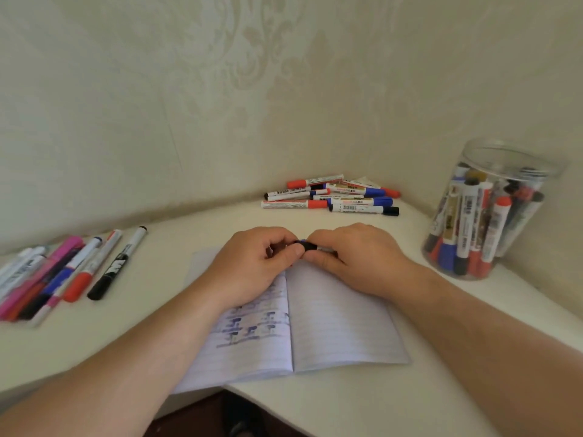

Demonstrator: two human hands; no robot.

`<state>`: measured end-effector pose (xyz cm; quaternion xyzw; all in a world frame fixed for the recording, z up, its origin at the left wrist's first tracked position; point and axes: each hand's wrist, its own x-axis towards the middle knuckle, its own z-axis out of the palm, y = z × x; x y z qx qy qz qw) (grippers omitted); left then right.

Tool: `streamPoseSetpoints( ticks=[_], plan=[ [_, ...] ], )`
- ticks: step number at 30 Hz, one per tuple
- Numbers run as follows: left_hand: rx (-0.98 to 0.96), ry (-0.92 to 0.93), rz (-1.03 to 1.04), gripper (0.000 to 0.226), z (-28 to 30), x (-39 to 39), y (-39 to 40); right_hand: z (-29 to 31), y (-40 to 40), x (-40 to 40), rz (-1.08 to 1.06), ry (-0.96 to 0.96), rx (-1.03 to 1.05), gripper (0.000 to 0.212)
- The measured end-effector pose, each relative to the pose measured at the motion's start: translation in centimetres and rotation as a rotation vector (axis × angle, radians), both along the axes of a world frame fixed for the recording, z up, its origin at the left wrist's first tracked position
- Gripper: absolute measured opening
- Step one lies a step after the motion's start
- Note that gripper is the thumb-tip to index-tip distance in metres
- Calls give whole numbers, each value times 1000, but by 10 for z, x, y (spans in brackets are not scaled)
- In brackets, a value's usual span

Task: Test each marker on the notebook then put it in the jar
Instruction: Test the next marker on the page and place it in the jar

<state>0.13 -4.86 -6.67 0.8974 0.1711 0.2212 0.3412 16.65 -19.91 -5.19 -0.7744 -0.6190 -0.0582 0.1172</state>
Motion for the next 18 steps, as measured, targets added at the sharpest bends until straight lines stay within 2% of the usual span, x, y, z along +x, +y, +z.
streamPoseSetpoints(
  ticks=[4, 6, 8, 9, 11, 13, 14, 15, 17, 18],
  plan=[
    [41, 62, -1, 13, 0, 0, 0, 0, -3, -1, -18, 41, -9, 51],
    [18, 57, 12, 23, 1, 0, -2, 1, -4, -4, -33, 69, 11, 45],
    [4, 31, 11, 29, 3, -1, -5, 5, -3, -9, -60, 128, 26, 47],
    [-12, -6, 26, 24, 4, -1, -6, 8, -3, -11, -73, 181, 30, 52],
    [-138, -125, 119, 17, 8, -2, -7, 14, -6, -15, -110, 276, 48, 53],
    [-357, -239, 227, 18, 13, -4, -7, 18, -10, -12, -140, 393, 148, 33],
    [-446, -279, 260, 17, 15, -4, -6, 21, -13, -9, -163, 499, 230, 18],
    [-499, -301, 277, 16, 16, -5, -5, 24, -14, -6, -173, 667, 325, 19],
    [-513, -301, 281, 15, 16, -5, -5, 30, -17, -3, -116, 1076, 514, 56],
    [-484, -288, 277, 18, 16, -5, -6, 30, -17, 0, -62, 1259, 579, 66]
  ],
)
